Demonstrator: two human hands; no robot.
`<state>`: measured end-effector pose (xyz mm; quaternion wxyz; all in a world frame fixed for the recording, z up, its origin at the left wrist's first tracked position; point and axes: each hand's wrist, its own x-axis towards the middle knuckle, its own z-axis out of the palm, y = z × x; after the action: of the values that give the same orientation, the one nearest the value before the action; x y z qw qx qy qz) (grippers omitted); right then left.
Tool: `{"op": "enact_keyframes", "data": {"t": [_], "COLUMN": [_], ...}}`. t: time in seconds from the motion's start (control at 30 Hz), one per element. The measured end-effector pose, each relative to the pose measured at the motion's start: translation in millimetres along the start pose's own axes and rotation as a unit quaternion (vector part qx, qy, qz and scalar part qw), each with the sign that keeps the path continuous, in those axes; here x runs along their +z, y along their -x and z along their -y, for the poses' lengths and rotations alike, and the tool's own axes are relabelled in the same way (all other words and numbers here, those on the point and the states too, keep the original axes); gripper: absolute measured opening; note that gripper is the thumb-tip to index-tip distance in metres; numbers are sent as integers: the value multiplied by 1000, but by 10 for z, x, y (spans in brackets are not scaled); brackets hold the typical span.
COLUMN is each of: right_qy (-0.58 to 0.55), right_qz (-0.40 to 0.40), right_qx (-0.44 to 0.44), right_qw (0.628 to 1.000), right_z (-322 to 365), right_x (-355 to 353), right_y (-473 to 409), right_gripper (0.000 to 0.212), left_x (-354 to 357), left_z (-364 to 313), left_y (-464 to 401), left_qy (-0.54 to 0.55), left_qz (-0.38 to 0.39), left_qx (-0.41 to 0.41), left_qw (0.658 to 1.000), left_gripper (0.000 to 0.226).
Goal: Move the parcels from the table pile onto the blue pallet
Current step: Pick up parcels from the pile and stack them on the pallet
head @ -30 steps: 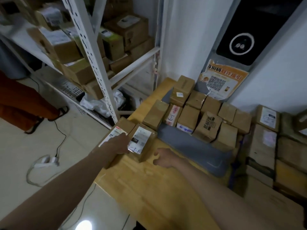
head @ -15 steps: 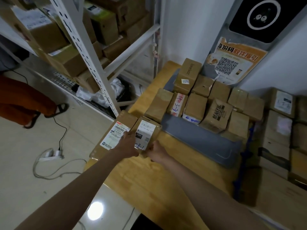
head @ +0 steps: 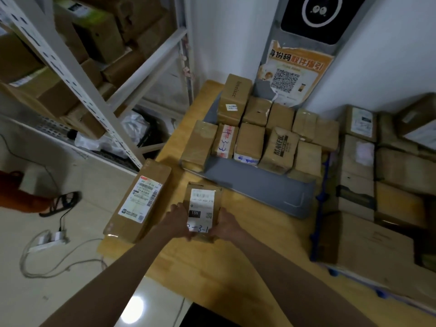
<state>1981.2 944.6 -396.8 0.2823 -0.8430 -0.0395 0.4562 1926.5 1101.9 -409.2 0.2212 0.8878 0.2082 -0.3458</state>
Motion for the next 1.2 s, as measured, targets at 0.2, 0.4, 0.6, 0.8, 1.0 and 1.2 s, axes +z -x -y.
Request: {"op": "enact_keyframes", "data": {"t": [0.2, 0.4, 0.6, 0.8, 1.0, 1.2], "right_qy": [45, 102, 96, 89, 43, 80], "right_qz": [-10, -61, -125, -155, -201, -212], "right_qx": [-8, -49, -86, -77, -58, -106], "right_qw": [999, 992, 984, 981, 977, 968], "right_z": [-238, -519, -846, -1191, -1699, -2286], "right_x": [-250, -604, -943, -1306, -1605, -2008], "right_y": [317, 756, 1165, 1542, 1910, 2302], "right_gripper": [91, 83, 100, 104, 126, 121], "left_x": [91, 23, -34, -28, 141, 493], "left_z": [-368, -884, -1470, -1999, -2616, -3261], "left_y": [88, 282, 507, 770, 1071, 1440], "left_qy": [-11, -21, -67, -65, -80, -73], "left_qz": [16, -2, -22, -52, -73, -115], "left_qx": [32, 93, 178, 212, 241, 204], "left_qw": [999, 995, 982, 974, 965, 969], "left_gripper": [107, 103, 98, 105, 100, 100]}}
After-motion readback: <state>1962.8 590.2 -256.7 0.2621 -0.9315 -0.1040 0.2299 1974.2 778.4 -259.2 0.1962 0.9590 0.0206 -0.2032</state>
